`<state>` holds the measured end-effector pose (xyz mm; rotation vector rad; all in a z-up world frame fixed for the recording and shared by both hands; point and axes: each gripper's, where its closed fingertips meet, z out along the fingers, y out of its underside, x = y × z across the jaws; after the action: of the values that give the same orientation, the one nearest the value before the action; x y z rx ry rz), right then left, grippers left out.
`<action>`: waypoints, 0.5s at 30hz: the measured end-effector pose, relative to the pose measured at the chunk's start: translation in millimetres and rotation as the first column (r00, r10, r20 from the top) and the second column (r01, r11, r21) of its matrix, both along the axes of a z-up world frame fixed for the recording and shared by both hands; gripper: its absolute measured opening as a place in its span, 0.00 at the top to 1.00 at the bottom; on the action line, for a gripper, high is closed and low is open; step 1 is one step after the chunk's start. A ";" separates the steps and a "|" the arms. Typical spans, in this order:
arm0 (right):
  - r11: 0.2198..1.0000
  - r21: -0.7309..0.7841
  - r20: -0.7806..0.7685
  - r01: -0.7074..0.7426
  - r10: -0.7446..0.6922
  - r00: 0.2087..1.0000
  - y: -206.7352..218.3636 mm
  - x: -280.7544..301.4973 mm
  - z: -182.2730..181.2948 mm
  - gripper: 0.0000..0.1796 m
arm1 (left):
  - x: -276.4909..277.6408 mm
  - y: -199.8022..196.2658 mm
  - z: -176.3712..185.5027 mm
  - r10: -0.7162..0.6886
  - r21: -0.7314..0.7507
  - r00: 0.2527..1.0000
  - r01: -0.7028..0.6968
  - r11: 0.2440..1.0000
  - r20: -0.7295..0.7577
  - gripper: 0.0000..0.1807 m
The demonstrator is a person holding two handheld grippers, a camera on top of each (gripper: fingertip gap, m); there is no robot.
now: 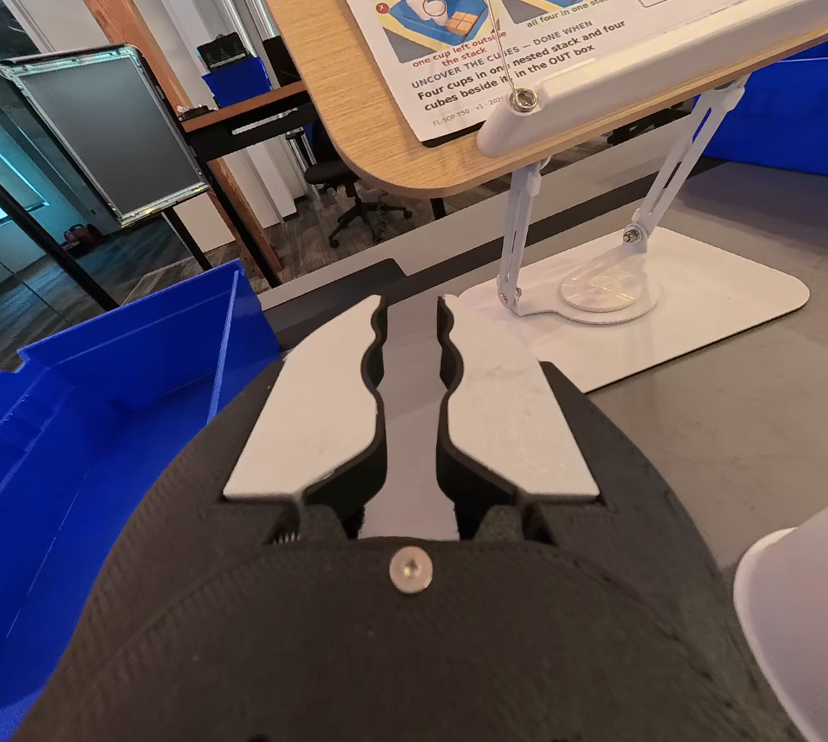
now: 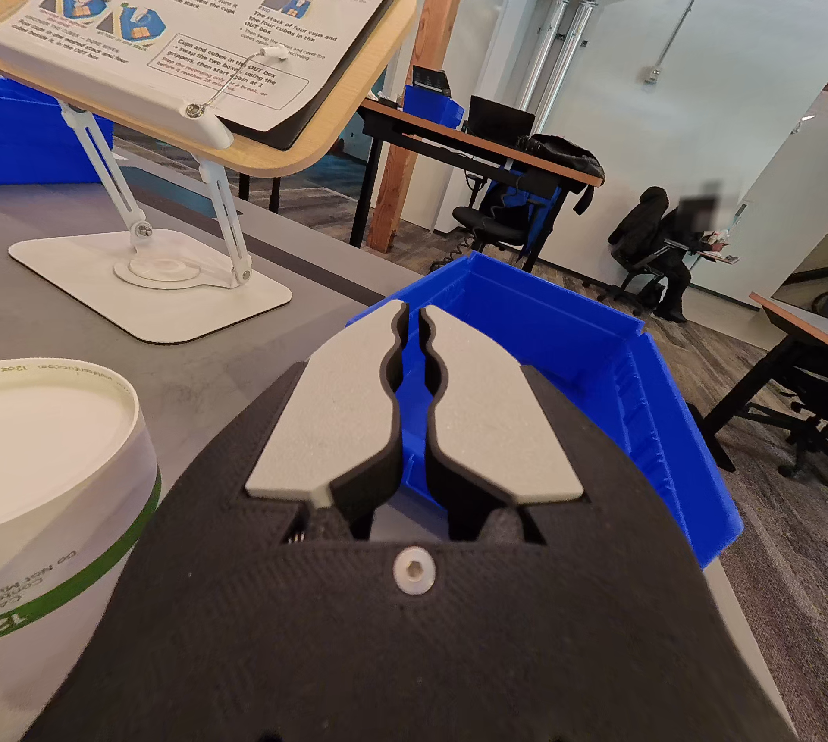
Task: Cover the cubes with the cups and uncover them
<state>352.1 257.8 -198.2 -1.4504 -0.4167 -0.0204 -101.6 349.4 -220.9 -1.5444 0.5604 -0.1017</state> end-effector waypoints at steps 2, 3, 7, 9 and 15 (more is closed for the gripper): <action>1.000 0.002 0.002 0.005 -0.005 1.000 0.6 -0.1 -0.5 0.98 | -0.5 0.2 -0.2 0.000 -0.002 1.000 0.000 1.000 0.004 0.88; 1.000 0.007 0.004 0.007 -0.007 1.000 0.5 0.1 -0.2 0.98 | -0.9 0.4 -0.5 0.001 -0.003 1.000 -0.001 1.000 0.005 0.88; 0.999 0.024 -0.001 0.022 -0.022 1.000 -0.1 4.1 1.5 0.96 | -1.6 1.6 -2.0 0.004 -0.007 1.000 -0.004 1.000 0.012 0.85; 0.999 0.032 -0.005 0.032 -0.032 0.999 0.2 7.2 1.6 0.94 | -2.2 2.2 -3.0 0.006 -0.008 1.000 -0.006 1.000 0.015 0.84; 0.998 0.049 -0.019 0.048 -0.048 0.999 1.2 11.7 1.1 0.87 | -6.6 4.2 -5.1 0.025 -0.011 0.999 -0.025 1.000 0.043 0.75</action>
<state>363.8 259.0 -197.1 -1.4110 -0.3646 -0.0562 -108.1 353.6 -226.0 -1.5558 0.5071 -0.1185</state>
